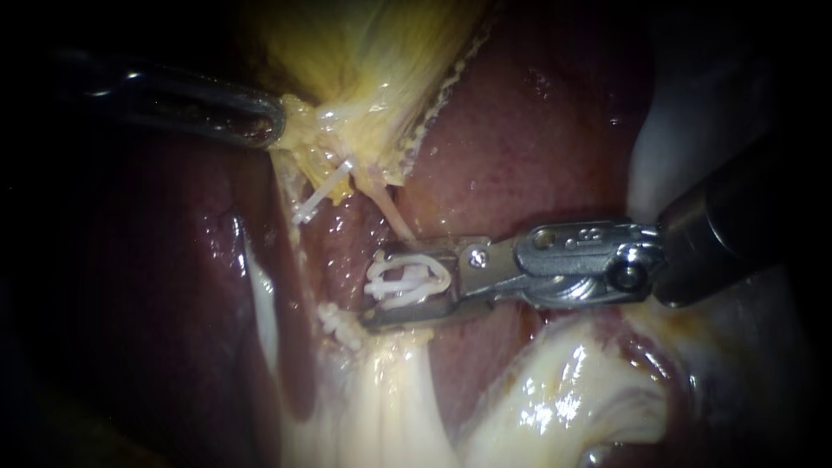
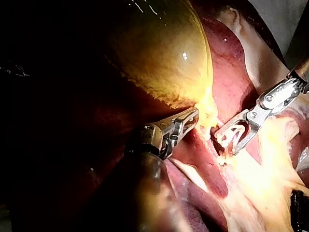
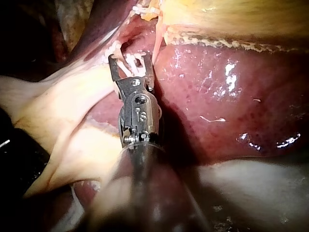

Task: Clipping second clip right tube

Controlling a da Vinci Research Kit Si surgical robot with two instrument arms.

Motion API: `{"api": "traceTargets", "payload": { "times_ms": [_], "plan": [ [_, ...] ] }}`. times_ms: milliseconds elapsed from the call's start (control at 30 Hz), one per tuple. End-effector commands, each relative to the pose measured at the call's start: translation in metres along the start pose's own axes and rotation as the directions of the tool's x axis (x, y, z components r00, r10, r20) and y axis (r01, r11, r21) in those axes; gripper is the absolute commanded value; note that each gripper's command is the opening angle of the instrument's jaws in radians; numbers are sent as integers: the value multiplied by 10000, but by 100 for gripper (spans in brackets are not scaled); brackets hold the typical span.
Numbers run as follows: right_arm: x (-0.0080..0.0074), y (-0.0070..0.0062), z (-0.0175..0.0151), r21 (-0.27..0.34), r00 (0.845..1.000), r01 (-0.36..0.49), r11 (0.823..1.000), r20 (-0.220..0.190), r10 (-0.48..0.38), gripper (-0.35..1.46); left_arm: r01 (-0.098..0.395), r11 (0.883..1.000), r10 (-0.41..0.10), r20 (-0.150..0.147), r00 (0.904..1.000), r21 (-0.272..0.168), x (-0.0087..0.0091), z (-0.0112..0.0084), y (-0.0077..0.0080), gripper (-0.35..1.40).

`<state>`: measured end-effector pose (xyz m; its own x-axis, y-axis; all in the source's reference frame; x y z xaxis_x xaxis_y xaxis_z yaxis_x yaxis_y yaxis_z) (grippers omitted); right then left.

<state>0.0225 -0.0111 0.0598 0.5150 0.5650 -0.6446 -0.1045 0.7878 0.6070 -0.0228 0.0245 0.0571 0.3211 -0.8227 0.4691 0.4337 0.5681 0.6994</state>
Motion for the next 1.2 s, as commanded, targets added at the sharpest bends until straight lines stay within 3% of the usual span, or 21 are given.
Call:
{"api": "traceTargets", "payload": {
  "times_ms": [33, 267, 400, 567, 700, 900, 1200],
  "plan": [
    [0, 0, 0, 4, 10000, 10, 10000, 9, -10, 43, -1, 10000, 1, 0, 10000, 2, 0, 0, 0, -35],
    [7, -11, -2, 187, 9996, -129, 9997, -248, 133, 46, -4, 10000, 4, -2, 10000, 8, 0, 0, 2, -35],
    [23, -26, -10, 565, 9976, -405, 9976, -541, 435, 46, -10, 10000, 10, -6, 10000, 20, 1, -1, 4, -35],
    [37, -47, -28, 813, 9967, -523, 9953, -574, 571, 46, -14, 10000, 14, -9, 10000, 27, 1, -1, 6, -35],
    [42, -54, -47, 922, 9961, -605, 9939, -587, 661, 47, -15, 10000, 15, -10, 10000, 30, 1, -2, 6, -35],
    [40, -45, -68, 980, 9937, -911, 9910, -561, 969, 47, -16, 10000, 16, -11, 10000, 33, 2, -2, 6, -35],
    [17, -5, -61, 827, 9857, -1554, 9844, -534, 1601, 47, -20, 10000, 20, -13, 10000, 37, 2, -3, 7, -35]
  ]
}}
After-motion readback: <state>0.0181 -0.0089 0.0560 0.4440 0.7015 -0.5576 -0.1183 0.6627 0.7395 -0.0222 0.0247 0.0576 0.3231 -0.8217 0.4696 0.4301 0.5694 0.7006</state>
